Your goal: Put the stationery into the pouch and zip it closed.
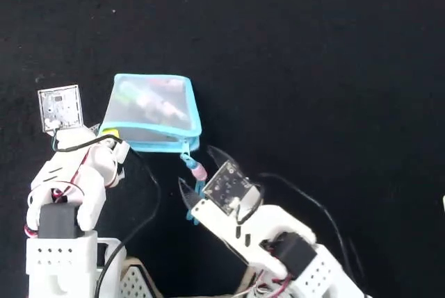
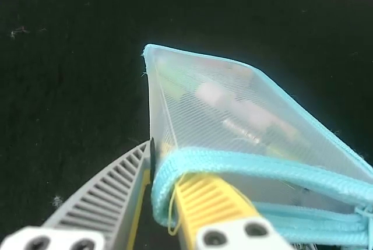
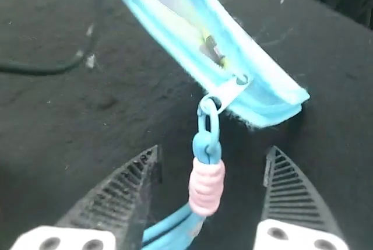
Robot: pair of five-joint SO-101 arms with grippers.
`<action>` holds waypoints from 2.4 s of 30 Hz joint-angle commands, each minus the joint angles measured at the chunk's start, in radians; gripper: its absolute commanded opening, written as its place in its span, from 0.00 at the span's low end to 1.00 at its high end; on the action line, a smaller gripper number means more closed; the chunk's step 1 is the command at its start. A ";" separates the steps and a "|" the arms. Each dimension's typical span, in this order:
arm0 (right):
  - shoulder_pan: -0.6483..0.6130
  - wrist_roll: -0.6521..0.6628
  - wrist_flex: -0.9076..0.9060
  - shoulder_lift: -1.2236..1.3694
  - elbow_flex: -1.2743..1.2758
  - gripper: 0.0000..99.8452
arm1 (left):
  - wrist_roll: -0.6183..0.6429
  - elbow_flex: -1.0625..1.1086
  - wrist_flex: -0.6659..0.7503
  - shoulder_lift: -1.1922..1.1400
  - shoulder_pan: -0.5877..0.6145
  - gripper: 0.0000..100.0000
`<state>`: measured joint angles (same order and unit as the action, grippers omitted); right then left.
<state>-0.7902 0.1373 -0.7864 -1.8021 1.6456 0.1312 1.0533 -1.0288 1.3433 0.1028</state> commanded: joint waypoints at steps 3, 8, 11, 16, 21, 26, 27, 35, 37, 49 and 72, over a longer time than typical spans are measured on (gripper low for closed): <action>0.057 0.000 0.126 -0.107 0.031 0.27 | -0.011 -0.016 0.025 0.015 -0.024 0.03; 0.097 -0.106 0.106 -0.107 -0.025 0.27 | -0.011 -0.016 0.025 0.015 -0.025 0.03; 0.078 -0.124 0.041 -0.107 -0.062 0.27 | -0.011 -0.016 0.025 0.015 -0.025 0.03; -0.005 -0.103 0.020 -0.107 -0.065 0.27 | -0.011 -0.016 0.025 0.015 -0.025 0.03; -0.009 -0.112 0.028 -0.107 -0.074 0.27 | -0.012 -0.016 0.025 0.015 -0.025 0.03; -0.009 -0.112 0.086 -0.107 -0.048 0.27 | -0.012 -0.016 0.025 0.015 -0.025 0.03; -0.009 -0.112 0.092 -0.107 -0.045 0.27 | -0.012 -0.016 0.025 0.015 -0.025 0.03; -0.008 -0.106 0.167 -0.107 -0.035 0.01 | -0.012 -0.016 0.025 0.017 -0.021 0.03; 0.006 -0.104 0.169 -0.107 -0.028 0.07 | -0.012 -0.016 0.025 0.017 -0.021 0.03; 0.049 -0.104 0.210 -0.107 0.015 0.15 | -0.012 -0.016 0.025 0.017 -0.024 0.03; 0.203 -0.104 0.183 -0.107 -0.051 0.01 | -0.012 -0.016 0.025 0.021 -0.019 0.03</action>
<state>-0.6306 0.0299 -0.6360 -1.8021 1.6057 0.1235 1.0518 -1.0288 1.3510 0.0890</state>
